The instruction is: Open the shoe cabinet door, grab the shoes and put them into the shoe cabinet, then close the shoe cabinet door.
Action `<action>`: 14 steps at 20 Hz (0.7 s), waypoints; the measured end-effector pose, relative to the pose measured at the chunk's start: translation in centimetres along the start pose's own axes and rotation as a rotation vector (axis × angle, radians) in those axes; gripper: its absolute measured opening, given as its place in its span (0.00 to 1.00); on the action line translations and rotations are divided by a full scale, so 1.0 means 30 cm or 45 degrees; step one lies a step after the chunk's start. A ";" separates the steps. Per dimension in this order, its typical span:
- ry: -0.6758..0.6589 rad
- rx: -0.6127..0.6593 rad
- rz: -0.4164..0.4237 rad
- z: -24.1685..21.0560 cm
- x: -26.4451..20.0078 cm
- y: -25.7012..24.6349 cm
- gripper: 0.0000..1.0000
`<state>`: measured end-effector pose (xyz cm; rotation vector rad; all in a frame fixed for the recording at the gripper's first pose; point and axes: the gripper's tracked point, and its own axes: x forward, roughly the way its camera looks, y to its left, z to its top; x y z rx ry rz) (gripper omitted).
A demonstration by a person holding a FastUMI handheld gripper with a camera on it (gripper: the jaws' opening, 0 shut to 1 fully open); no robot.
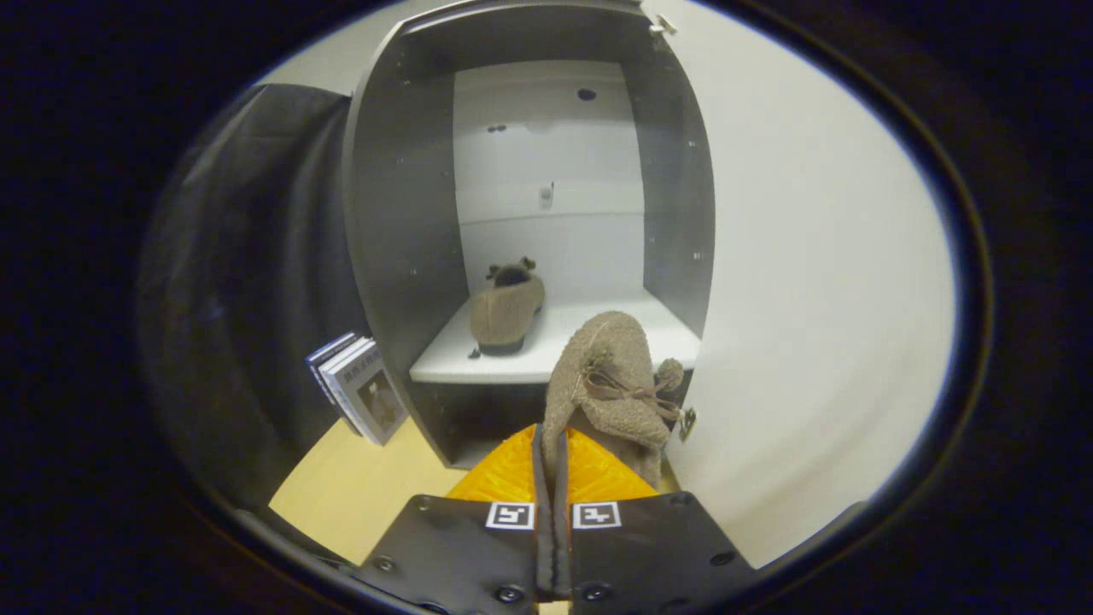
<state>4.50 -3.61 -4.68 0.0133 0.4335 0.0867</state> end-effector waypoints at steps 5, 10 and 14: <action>-0.119 -0.095 -0.018 0.194 0.170 -0.016 0.02; -0.146 -0.114 -0.045 0.290 0.384 -0.045 0.02; -0.142 -0.187 -0.085 0.327 0.544 -0.073 0.02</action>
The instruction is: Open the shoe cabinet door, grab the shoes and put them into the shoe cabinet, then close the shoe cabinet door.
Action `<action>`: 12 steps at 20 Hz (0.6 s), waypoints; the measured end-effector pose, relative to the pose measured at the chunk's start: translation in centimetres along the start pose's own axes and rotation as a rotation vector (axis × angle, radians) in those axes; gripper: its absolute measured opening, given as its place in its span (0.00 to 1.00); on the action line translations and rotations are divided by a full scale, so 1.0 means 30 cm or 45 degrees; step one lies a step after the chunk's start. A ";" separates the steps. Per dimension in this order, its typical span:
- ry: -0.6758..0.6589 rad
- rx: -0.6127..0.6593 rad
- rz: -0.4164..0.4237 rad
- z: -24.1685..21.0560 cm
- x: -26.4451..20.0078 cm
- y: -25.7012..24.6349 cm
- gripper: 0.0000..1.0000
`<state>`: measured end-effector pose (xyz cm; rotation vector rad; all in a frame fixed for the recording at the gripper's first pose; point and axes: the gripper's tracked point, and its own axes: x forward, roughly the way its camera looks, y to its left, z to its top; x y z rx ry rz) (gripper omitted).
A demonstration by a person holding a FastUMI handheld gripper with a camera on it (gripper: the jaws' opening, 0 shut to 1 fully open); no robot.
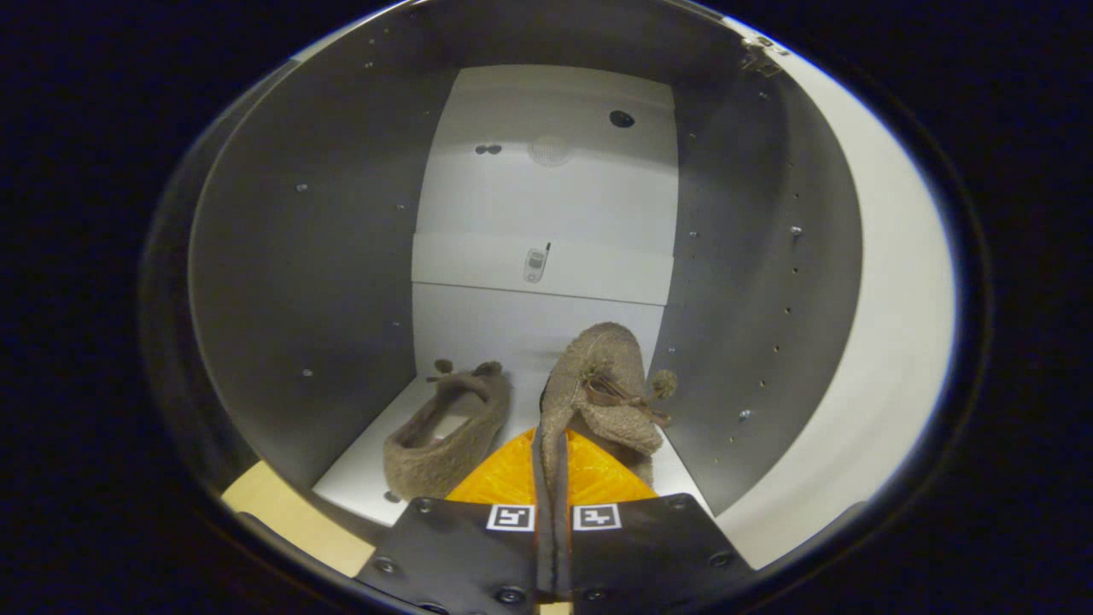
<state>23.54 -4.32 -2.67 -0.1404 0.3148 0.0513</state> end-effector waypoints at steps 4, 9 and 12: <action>0.025 -0.023 -0.015 -0.015 0.125 -0.012 0.02; 0.036 0.020 -0.047 -0.011 0.205 -0.049 0.02; 0.046 0.069 -0.043 -0.014 0.198 -0.056 0.03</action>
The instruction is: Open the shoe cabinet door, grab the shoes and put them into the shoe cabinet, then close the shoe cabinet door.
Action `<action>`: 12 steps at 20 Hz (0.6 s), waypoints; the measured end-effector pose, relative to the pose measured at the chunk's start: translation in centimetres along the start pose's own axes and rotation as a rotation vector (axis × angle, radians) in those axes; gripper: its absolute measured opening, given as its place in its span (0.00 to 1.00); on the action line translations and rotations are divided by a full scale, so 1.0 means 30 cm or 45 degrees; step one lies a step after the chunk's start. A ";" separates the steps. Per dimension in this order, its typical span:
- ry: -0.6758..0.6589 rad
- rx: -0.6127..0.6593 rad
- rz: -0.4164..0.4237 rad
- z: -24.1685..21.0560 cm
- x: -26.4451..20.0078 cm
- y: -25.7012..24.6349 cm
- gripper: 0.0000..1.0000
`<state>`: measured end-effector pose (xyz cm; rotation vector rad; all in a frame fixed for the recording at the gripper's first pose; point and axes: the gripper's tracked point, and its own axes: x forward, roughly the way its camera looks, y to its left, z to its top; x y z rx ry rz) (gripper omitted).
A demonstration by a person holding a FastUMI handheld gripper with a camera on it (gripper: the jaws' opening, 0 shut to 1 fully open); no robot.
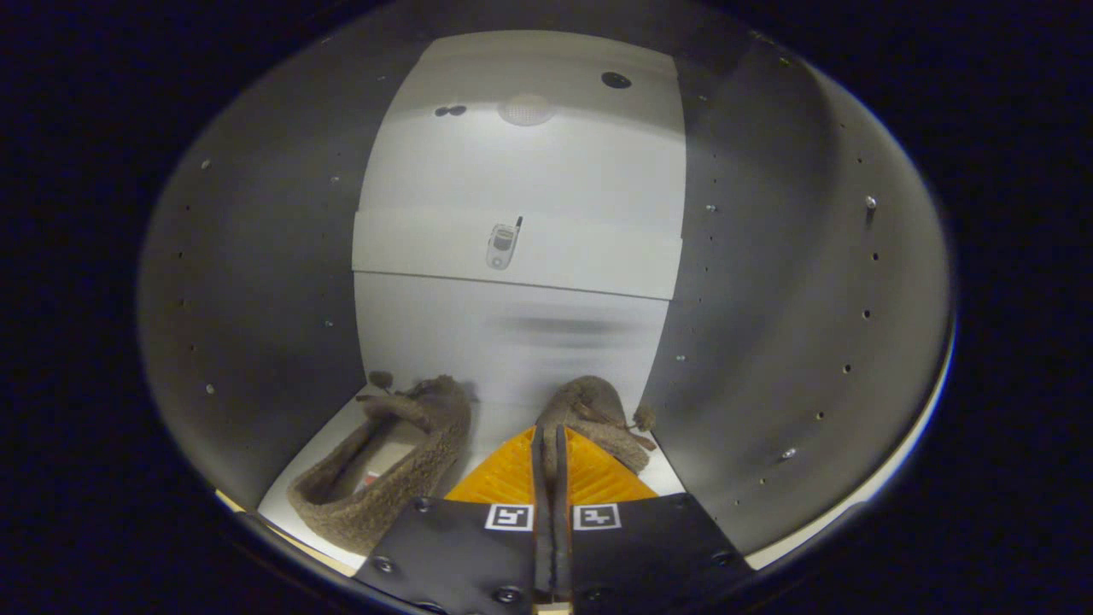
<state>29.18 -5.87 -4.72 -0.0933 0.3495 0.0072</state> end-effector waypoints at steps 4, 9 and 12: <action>0.005 0.019 0.020 -0.004 0.001 0.027 0.14; -0.008 0.024 0.017 0.004 -0.029 0.043 0.24; -0.026 0.025 0.017 0.019 -0.072 0.049 0.24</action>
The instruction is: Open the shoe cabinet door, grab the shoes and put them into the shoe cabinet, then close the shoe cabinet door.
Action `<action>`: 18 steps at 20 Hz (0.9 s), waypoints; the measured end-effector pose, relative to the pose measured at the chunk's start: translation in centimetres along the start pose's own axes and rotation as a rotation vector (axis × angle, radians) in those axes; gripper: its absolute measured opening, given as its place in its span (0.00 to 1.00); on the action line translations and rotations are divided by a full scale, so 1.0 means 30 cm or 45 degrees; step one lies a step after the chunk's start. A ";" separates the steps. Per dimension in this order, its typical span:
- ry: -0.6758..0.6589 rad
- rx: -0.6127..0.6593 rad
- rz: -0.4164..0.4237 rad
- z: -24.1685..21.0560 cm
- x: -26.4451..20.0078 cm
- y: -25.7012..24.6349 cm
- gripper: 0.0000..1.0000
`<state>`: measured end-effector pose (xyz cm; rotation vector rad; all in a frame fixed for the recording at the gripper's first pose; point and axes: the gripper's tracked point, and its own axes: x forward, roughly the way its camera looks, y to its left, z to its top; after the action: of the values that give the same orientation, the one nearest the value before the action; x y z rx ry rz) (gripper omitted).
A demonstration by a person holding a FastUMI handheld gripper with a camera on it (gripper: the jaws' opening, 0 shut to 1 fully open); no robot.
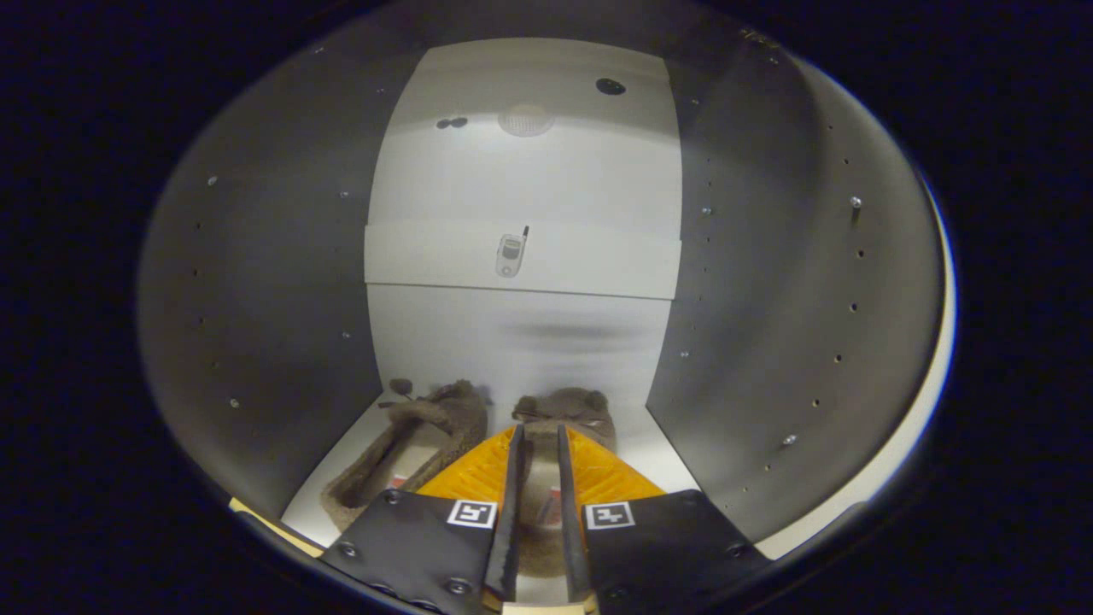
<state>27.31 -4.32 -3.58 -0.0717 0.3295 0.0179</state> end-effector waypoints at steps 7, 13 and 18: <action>-0.074 0.016 0.027 0.050 -0.212 0.027 0.46; -0.180 0.008 0.023 0.110 -0.504 0.027 0.79; -0.260 0.042 0.029 0.156 -0.773 -0.003 0.95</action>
<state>6.89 -4.20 8.37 -0.0331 0.1266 0.0421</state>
